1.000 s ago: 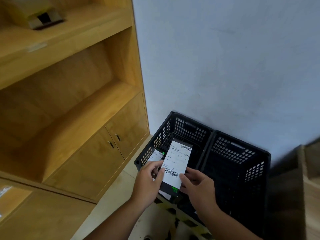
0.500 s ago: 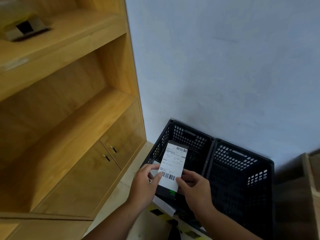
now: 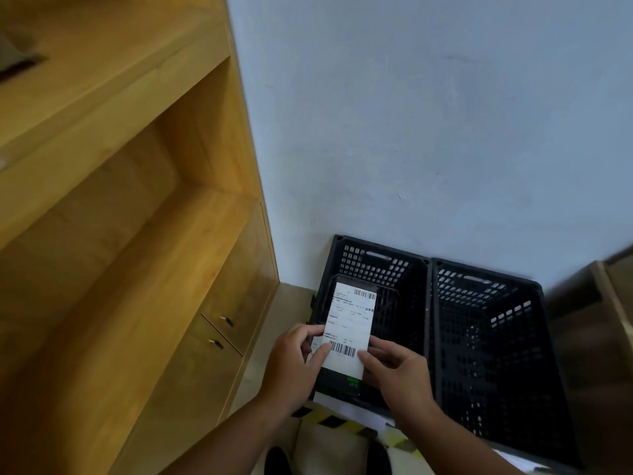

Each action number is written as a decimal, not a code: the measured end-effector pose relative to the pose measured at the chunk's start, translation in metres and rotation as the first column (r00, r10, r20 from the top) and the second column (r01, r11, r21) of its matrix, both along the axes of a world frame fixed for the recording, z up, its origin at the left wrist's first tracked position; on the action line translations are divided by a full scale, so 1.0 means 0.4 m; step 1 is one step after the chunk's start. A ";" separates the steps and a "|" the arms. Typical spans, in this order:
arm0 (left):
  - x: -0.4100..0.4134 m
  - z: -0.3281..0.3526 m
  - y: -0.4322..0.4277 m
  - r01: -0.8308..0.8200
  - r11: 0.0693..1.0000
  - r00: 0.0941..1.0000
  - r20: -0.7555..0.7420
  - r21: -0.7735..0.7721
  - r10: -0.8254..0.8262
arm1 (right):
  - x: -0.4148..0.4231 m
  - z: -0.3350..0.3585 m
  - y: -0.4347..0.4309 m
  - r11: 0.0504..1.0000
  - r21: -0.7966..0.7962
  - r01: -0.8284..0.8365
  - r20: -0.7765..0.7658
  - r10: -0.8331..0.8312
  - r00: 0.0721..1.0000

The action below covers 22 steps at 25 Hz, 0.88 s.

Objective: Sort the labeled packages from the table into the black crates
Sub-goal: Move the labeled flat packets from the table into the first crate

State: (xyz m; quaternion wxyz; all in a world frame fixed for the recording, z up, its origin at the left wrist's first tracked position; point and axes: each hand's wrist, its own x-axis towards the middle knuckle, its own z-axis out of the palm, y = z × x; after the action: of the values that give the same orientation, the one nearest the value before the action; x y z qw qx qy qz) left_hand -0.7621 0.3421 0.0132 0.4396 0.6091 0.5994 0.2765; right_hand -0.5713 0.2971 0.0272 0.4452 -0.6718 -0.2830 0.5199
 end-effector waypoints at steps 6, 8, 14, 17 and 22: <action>-0.086 -0.055 0.030 0.115 0.993 0.993 -0.033 -0.022 -0.116 | -0.076 -0.065 -0.017 0.992 -0.065 0.112 0.042 -0.109 0.993; -0.096 -0.077 0.031 0.128 0.991 0.991 -0.018 -0.047 -0.129 | -0.082 -0.093 -0.015 0.990 -0.087 0.112 0.066 -0.106 0.992; -0.102 -0.179 0.055 0.096 0.984 0.995 -0.010 -0.148 -0.098 | -0.072 -0.243 0.037 0.985 -0.149 0.083 0.135 -0.063 0.989; -0.096 -0.287 0.090 0.065 0.984 0.997 -0.020 -0.164 -0.069 | -0.039 -0.401 0.101 0.983 -0.161 0.083 0.175 -0.054 0.983; -0.079 -0.514 0.171 -0.088 0.983 0.996 -0.014 -0.163 0.087 | -0.018 -0.698 0.178 0.975 -0.217 0.037 0.195 0.007 0.981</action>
State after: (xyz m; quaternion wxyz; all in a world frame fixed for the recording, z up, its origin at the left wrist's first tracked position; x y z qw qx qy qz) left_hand -0.7936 0.4103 -0.1925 0.4734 0.5450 0.6478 0.2434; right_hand -0.5784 0.3685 -0.2521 0.3421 -0.7668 -0.2609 0.4764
